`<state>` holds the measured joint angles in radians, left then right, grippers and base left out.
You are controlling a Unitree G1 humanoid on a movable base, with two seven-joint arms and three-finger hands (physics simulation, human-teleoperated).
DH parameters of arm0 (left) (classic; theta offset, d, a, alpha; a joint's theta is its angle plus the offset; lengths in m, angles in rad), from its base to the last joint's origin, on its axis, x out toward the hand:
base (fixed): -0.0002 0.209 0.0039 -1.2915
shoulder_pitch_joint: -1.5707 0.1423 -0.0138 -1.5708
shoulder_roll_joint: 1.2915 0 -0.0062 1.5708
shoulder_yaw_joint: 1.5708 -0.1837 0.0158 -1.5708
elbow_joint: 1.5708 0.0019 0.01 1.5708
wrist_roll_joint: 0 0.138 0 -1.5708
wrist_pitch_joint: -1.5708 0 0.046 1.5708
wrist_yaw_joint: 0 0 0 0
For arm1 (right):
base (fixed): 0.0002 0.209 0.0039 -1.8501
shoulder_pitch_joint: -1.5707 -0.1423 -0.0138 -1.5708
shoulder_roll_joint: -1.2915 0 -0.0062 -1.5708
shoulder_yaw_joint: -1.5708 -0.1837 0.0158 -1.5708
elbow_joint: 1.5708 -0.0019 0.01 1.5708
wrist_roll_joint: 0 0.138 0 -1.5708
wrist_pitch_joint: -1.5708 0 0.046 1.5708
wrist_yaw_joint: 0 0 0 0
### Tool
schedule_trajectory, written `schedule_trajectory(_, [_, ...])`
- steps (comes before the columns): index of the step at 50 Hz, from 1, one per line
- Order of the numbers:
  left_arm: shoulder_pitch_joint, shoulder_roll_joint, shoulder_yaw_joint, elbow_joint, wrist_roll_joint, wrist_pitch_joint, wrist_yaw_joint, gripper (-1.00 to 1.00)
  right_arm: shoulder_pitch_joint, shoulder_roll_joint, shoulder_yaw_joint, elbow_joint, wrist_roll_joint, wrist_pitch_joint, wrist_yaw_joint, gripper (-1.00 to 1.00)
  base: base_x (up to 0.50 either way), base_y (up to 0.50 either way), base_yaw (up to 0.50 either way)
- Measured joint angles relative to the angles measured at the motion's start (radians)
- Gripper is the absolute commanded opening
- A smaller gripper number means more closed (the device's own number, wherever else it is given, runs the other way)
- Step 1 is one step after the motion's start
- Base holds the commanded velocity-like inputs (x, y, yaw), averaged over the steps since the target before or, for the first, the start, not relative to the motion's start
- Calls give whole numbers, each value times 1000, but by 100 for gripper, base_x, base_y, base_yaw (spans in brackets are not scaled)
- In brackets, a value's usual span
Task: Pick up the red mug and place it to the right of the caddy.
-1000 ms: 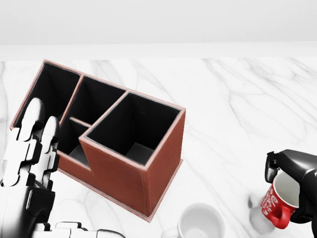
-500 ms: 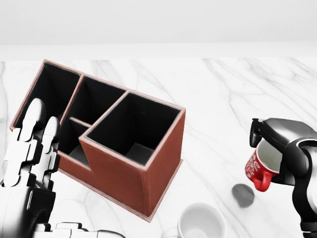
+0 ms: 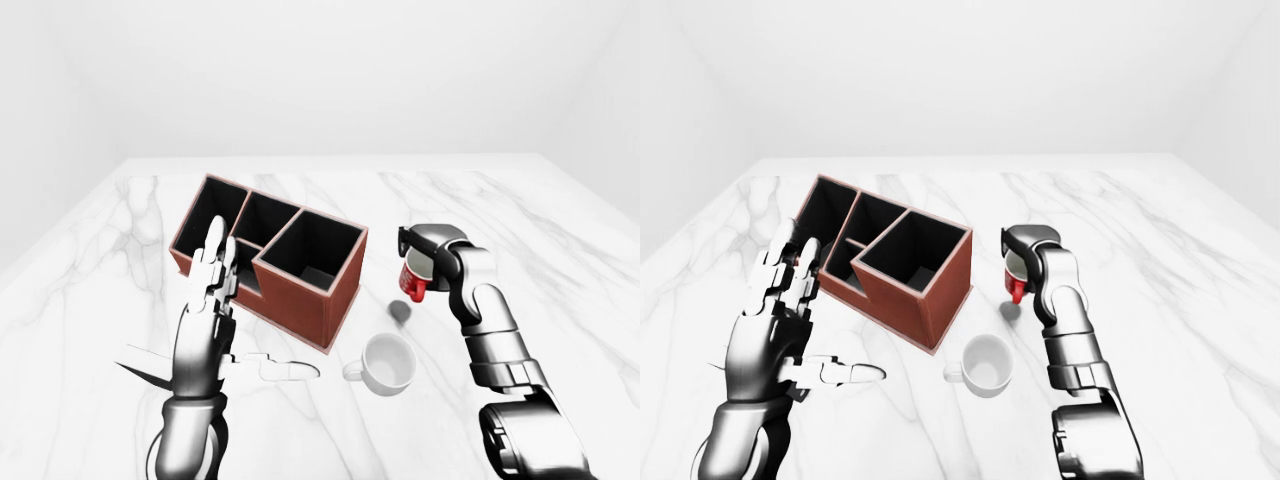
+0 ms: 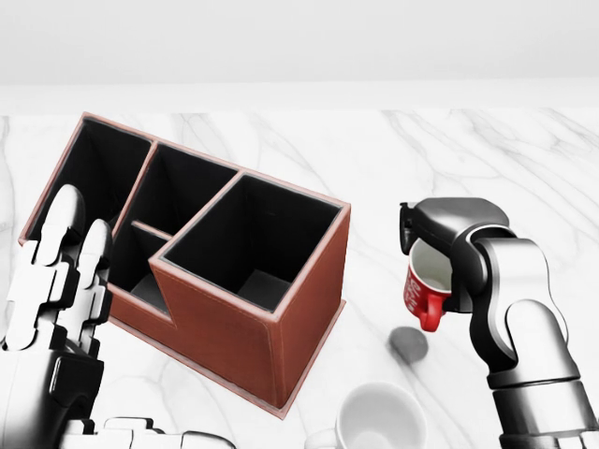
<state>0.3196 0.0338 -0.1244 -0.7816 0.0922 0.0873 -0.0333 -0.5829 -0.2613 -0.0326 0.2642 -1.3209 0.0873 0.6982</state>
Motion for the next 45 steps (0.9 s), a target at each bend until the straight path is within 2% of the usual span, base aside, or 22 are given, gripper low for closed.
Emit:
schedule_trajectory(19, [12,-4,12,26,-7,0,-6,100,-74,67,56,97,-47,0,0,-100,0,0,0])
schedule_trajectory(45, [21,-3,12,24,-10,0,-5,100,-94,69,67,200,-19,0,0,-100,0,0,0])
